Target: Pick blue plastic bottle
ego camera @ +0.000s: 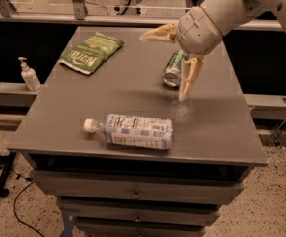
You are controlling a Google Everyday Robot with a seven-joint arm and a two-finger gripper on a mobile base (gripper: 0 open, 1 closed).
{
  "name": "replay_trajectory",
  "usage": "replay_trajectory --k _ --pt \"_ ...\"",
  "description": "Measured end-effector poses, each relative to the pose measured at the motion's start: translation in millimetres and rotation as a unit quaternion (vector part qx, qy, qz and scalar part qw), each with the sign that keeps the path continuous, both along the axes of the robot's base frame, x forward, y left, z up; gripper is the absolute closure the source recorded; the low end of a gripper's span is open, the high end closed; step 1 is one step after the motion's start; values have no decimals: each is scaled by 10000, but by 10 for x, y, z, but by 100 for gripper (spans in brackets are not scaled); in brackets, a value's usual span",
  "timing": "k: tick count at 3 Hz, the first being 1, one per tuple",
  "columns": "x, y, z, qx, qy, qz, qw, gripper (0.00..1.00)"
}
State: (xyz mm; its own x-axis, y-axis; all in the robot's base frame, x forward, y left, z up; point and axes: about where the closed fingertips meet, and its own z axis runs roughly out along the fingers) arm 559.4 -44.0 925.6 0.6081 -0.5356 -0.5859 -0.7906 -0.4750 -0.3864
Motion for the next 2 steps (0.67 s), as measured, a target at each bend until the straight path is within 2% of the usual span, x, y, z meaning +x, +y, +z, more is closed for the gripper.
replay_trajectory --k 1,2 --pt "-141 8 -175 -418 230 -443 9979 0" --pt "-303 -16 -446 -1051 343 -959 9892 0"
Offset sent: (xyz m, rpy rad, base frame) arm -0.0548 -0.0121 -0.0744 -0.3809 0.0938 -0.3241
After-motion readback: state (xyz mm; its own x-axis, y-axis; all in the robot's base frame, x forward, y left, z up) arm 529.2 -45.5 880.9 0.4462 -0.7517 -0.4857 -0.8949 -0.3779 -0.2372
